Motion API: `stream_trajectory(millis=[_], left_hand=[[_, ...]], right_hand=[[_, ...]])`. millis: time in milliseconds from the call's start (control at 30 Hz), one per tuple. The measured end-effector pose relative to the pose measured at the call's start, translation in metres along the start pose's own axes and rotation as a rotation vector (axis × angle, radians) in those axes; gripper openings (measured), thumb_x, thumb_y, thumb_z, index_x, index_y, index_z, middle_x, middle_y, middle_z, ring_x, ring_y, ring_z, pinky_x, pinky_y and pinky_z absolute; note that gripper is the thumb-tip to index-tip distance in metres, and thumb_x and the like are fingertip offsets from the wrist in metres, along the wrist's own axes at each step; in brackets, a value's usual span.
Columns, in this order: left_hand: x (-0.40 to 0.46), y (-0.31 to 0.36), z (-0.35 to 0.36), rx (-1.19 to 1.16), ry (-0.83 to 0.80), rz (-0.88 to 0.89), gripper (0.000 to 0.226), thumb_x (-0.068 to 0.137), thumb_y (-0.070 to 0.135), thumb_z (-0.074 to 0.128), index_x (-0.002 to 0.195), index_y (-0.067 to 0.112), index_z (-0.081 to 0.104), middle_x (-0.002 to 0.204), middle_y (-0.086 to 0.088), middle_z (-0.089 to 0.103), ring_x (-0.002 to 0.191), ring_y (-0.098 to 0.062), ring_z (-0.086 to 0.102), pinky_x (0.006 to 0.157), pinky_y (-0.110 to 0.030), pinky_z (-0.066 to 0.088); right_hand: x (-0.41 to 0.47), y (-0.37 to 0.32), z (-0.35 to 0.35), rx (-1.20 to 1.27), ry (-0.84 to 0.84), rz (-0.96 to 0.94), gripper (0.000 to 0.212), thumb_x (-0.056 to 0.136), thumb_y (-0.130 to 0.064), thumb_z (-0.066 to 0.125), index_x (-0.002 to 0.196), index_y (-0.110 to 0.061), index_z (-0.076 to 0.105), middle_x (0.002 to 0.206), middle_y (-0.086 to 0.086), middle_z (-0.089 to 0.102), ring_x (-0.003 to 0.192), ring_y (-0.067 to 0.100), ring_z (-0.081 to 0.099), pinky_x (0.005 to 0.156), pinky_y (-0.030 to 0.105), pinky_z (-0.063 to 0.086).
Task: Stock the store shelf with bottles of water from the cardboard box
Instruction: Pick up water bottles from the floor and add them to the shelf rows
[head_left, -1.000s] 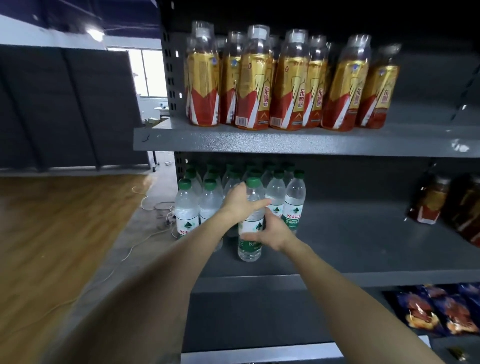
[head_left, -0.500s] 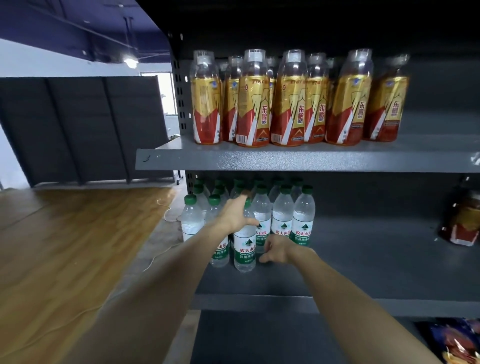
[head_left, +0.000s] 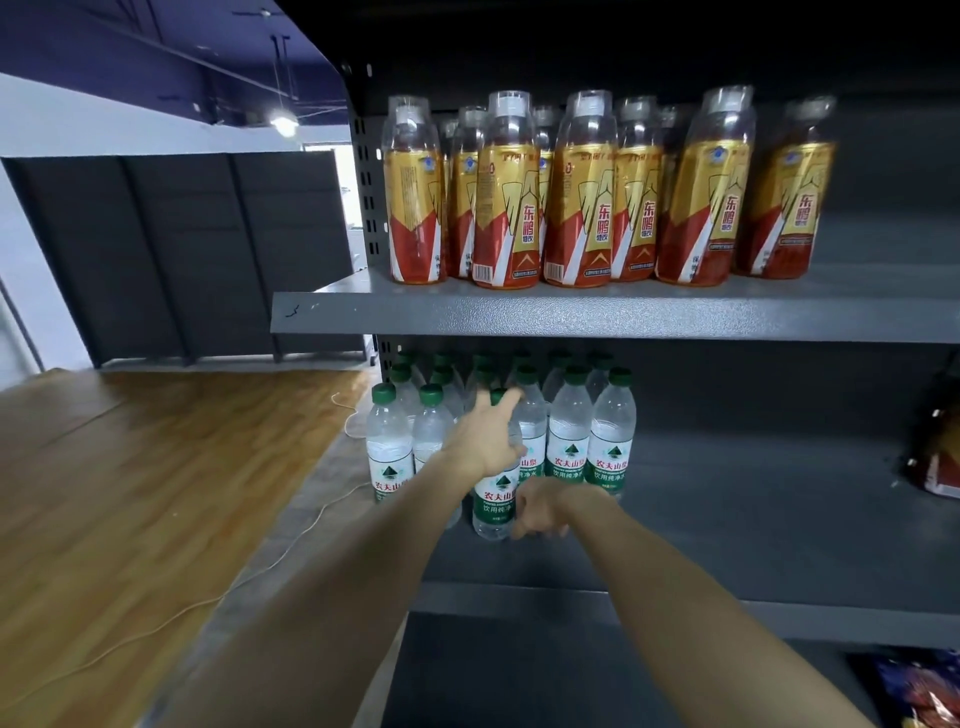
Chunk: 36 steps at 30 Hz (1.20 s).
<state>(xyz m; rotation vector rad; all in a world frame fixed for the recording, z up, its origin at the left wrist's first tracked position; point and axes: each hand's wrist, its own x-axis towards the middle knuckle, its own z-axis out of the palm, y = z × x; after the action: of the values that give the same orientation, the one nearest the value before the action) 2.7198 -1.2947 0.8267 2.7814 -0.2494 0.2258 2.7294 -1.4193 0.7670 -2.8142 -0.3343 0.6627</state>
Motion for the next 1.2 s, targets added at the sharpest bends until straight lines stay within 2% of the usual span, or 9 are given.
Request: stream_trajectory(millis=[133,200,300,467,633,833,1000,1100,1200], left_hand=[[-0.001,-0.002,-0.001,-0.006,0.025,-0.043,0.083,0.079,0.027,0.081,0.144,0.027,0.029,0.147,-0.016,0.031,0.102,-0.032,0.063,0.087,-0.042,0.055],[0.002,-0.007,-0.006,-0.008,0.025,-0.053,0.083,0.077,0.023,0.082,0.143,0.023,0.033,0.146,-0.017,0.034,0.112,-0.034,0.059,0.092,-0.041,0.052],[0.005,-0.015,-0.011,0.038,0.052,-0.037,0.077,0.078,0.019,0.082,0.14,0.02,0.037,0.139,-0.017,0.041,0.105,-0.032,0.062,0.083,-0.035,0.053],[0.011,-0.016,-0.012,0.098,0.059,0.004,0.075,0.086,0.008,0.072,0.146,0.024,0.031,0.153,-0.019,0.023,0.092,-0.023,0.062,0.073,-0.026,0.05],[0.016,-0.016,-0.005,0.099,0.038,0.016,0.086,0.083,-0.004,0.07,0.149,0.029,0.026,0.153,-0.02,0.016,0.106,-0.033,0.061,0.09,-0.038,0.055],[0.009,-0.014,0.007,0.028,0.07,-0.019,0.082,0.082,-0.018,0.051,0.146,0.028,0.03,0.15,-0.022,0.018,0.123,-0.039,0.041,0.092,-0.046,0.052],[-0.007,-0.02,0.015,-0.008,0.118,0.0,0.088,0.072,-0.026,0.046,0.142,0.026,0.032,0.14,-0.015,0.021,0.116,-0.029,0.041,0.088,-0.04,0.051],[-0.022,-0.027,0.015,0.006,0.193,0.068,0.066,0.081,-0.014,0.053,0.134,0.02,0.035,0.132,-0.012,0.027,0.106,-0.025,0.044,0.084,-0.034,0.047],[-0.034,-0.033,0.017,0.059,0.268,0.159,0.047,0.087,-0.001,0.053,0.129,0.014,0.039,0.123,-0.01,0.038,0.101,-0.024,0.05,0.084,-0.034,0.044]], right_hand=[[0.001,0.002,0.003,0.041,-0.026,-0.039,0.015,0.087,-0.027,0.069,0.083,-0.019,0.057,0.094,0.005,0.069,0.082,0.021,0.067,0.083,0.037,0.058],[0.002,0.005,0.003,0.059,-0.028,-0.048,0.013,0.089,-0.025,0.068,0.089,-0.014,0.06,0.098,0.008,0.069,0.079,0.02,0.066,0.078,0.034,0.057],[0.005,0.009,0.004,0.089,-0.025,-0.025,0.03,0.09,-0.027,0.068,0.109,-0.005,0.062,0.1,0.008,0.071,0.079,0.019,0.068,0.08,0.035,0.058],[0.013,0.008,0.006,0.115,-0.036,-0.008,0.032,0.088,-0.031,0.069,0.107,-0.006,0.065,0.096,0.005,0.074,0.088,0.021,0.072,0.082,0.038,0.06],[0.019,0.005,0.004,0.123,-0.042,0.005,0.031,0.088,-0.031,0.069,0.106,-0.006,0.064,0.094,0.006,0.073,0.087,0.022,0.072,0.081,0.037,0.06],[0.016,0.002,0.006,0.142,-0.015,0.019,0.029,0.09,-0.027,0.067,0.106,-0.004,0.063,0.09,0.006,0.071,0.08,0.021,0.069,0.075,0.034,0.058],[0.009,-0.002,0.007,0.135,0.01,0.05,0.028,0.091,-0.028,0.066,0.105,-0.003,0.066,0.092,0.006,0.073,0.078,0.018,0.071,0.066,0.028,0.058],[0.004,-0.002,0.011,0.121,0.037,0.079,0.026,0.091,-0.028,0.067,0.103,-0.005,0.066,0.091,0.006,0.074,0.077,0.017,0.072,0.062,0.026,0.057],[0.001,-0.003,0.015,0.108,0.05,0.101,0.025,0.091,-0.03,0.068,0.095,-0.006,0.068,0.09,0.009,0.074,0.082,0.021,0.073,0.072,0.032,0.061]])
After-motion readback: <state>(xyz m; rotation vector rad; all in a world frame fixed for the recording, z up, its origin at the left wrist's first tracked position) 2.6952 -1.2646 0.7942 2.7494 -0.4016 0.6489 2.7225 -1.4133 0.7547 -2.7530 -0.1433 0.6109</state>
